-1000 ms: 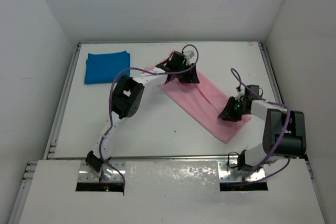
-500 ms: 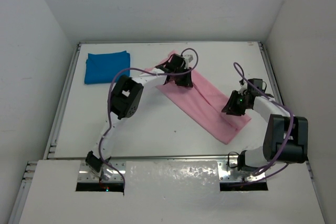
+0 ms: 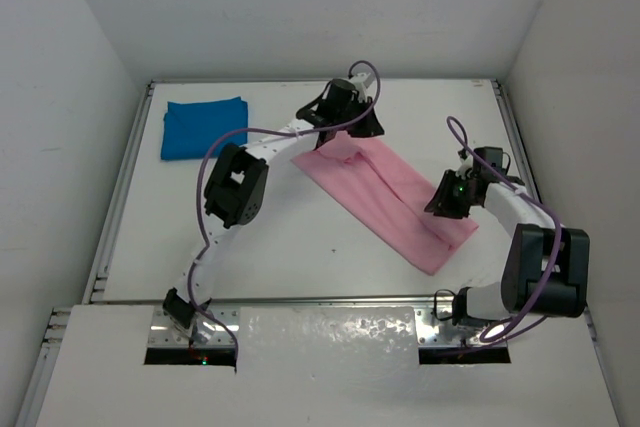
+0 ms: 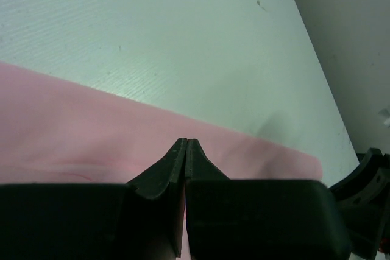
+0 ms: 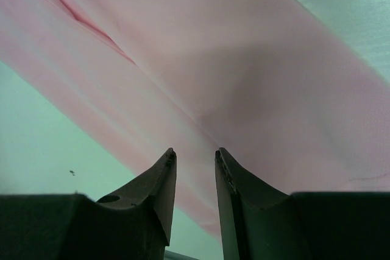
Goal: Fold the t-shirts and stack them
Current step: Rotate the tshirt 75 degrees
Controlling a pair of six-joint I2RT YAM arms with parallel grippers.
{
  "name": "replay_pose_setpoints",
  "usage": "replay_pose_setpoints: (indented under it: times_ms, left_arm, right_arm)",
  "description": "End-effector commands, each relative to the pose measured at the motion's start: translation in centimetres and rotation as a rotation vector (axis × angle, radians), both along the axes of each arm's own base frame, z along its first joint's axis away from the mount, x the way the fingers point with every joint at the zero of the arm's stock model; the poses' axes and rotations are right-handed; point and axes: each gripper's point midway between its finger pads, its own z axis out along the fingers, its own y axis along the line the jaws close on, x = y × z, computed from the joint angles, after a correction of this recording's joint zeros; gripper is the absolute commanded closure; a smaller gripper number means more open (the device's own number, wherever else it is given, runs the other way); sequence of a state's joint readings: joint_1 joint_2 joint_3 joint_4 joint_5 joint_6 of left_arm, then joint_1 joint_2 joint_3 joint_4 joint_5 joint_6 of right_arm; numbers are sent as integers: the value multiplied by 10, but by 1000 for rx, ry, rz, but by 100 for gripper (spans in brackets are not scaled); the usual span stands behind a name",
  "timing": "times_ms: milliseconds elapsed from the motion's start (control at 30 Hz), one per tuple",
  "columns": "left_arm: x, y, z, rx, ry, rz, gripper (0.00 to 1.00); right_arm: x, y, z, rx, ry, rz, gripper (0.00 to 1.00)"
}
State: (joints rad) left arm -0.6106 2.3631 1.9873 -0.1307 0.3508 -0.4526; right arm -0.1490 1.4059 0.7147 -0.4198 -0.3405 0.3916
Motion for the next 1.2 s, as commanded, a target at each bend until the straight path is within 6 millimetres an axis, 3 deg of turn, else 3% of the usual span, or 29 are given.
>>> replay_pose_setpoints:
  times_ms: [0,233,767,867,933,967,1033,1067,1133,1167]
  left_arm:
    - [5,-14,-18,-25,34,20,100]
    - [4,-16,-42,-1,61,25,100]
    - [-25,24,-105,195,139,48,100]
    - [-29,27,-108,201,138,42,100]
    - [-28,26,-91,187,114,37,100]
    - [-26,23,-72,164,86,30,100]
    - [-19,20,-40,138,37,32,87]
    - [-13,19,-9,119,-16,37,75]
    - [-10,18,23,101,-69,40,51]
    - [-4,18,57,78,-135,41,46]
  right_arm:
    - [4,-6,10,-34,-35,12,69]
    - [8,-10,15,-62,-38,23,69]
    - [14,-17,18,-68,-47,-25,67]
    - [14,-23,20,-75,-49,-42,66]
    - [17,-34,24,-87,-55,-79,63]
    - [19,-39,27,-96,-63,-96,61]
    - [22,-53,34,-104,-82,-137,53]
    - [28,-64,41,-112,-100,-157,52]
    - [28,-71,45,-138,-89,-137,50]
    - [32,-79,45,-175,-76,-135,49]
